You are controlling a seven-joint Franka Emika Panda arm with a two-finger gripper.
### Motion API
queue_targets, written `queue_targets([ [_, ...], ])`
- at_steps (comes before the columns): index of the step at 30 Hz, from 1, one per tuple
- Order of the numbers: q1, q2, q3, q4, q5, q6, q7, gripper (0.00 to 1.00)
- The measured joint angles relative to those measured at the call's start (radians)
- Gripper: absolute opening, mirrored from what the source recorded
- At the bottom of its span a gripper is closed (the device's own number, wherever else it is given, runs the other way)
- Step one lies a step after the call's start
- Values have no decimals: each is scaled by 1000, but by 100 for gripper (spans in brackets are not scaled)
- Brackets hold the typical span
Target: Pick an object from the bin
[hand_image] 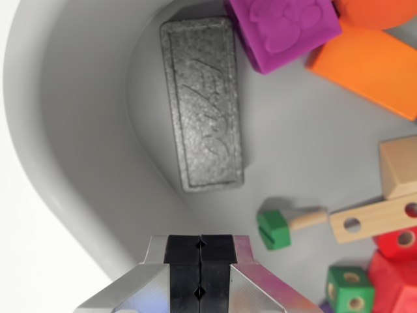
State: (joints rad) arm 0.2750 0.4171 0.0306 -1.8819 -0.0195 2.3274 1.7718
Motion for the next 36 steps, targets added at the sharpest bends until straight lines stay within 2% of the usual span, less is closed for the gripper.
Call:
queue_targets([
  [18,0,-102,1,54,5,-172,-2,0],
  [36,0,-147,2,109,7,-282,-3,0],
])
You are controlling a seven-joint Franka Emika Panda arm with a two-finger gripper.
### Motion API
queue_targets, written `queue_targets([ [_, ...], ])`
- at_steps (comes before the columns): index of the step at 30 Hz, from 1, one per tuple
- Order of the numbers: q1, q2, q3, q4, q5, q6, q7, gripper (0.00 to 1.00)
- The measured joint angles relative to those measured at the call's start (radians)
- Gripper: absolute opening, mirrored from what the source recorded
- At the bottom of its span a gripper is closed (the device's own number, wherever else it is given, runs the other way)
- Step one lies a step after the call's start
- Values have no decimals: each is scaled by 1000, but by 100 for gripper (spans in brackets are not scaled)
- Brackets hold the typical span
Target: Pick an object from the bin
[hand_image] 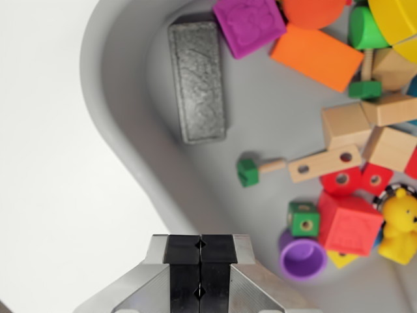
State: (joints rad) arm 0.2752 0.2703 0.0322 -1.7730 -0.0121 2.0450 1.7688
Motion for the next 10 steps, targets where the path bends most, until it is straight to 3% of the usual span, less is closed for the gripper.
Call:
queue_targets([
  [10,0,-4,0,5,0,-9,0,0],
])
